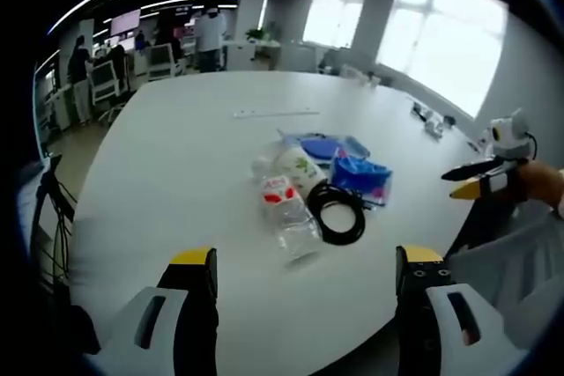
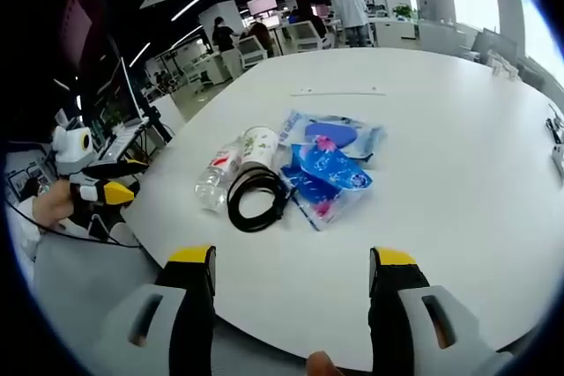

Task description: Arrange the tabletop items into an orderly group along one side of the table until the central work area is clear of visible clutter.

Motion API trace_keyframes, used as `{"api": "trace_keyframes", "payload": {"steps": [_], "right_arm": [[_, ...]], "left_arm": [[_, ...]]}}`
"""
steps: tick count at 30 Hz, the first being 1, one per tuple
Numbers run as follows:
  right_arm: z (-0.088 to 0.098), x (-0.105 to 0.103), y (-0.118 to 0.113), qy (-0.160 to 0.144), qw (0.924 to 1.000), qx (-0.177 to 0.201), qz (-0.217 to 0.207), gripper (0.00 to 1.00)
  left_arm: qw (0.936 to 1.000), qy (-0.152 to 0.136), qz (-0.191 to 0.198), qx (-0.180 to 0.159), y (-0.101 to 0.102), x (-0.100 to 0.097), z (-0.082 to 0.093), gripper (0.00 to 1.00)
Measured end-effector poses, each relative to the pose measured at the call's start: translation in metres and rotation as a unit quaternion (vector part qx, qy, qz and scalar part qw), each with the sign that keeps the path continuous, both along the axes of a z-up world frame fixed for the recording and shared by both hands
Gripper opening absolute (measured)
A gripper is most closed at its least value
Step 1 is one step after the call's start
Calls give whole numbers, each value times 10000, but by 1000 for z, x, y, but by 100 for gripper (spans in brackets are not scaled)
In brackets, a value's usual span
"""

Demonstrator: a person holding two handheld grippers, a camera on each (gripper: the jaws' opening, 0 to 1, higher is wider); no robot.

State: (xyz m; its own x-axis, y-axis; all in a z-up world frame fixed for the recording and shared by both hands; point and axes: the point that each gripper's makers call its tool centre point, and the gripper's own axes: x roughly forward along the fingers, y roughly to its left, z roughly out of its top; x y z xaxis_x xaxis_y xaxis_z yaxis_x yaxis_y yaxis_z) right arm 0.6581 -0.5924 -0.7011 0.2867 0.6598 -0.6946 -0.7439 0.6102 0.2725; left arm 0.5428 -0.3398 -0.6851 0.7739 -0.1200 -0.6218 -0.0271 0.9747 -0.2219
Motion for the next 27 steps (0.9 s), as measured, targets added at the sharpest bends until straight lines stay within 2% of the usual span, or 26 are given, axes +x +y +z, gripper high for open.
{"api": "trace_keyframes", "payload": {"steps": [14,27], "right_arm": [[3,-2,14,10,9999,-15,106,68],[0,4,13,9,9997,-136,191,68]], "left_arm": [[10000,51,-23,-38,7,5,0,79],[9999,10,-115,1,12,20,6,79]]}}
